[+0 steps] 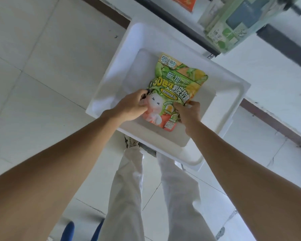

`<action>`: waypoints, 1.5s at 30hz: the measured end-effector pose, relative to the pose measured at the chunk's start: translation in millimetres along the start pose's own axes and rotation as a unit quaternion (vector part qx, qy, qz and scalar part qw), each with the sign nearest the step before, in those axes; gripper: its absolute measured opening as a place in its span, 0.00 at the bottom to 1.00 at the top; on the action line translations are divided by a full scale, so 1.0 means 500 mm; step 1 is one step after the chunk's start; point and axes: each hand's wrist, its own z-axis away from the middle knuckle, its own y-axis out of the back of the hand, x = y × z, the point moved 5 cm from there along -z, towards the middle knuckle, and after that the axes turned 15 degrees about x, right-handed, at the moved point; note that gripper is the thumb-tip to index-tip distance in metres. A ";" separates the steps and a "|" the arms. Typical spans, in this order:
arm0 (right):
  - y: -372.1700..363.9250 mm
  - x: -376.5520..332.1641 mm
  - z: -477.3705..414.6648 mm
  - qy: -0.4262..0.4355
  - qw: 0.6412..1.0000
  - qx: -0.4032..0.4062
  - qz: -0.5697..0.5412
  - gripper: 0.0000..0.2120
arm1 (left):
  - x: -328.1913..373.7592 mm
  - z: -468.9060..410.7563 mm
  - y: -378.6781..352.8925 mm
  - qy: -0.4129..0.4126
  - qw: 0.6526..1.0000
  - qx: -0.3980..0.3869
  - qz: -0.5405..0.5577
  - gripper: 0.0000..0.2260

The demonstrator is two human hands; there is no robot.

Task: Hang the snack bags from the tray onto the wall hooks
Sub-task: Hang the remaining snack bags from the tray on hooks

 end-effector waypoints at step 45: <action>0.764 -0.196 0.754 0.294 0.858 -0.040 -0.420 0.14 | 0.499 0.640 0.466 -0.305 0.947 0.077 0.060 0.20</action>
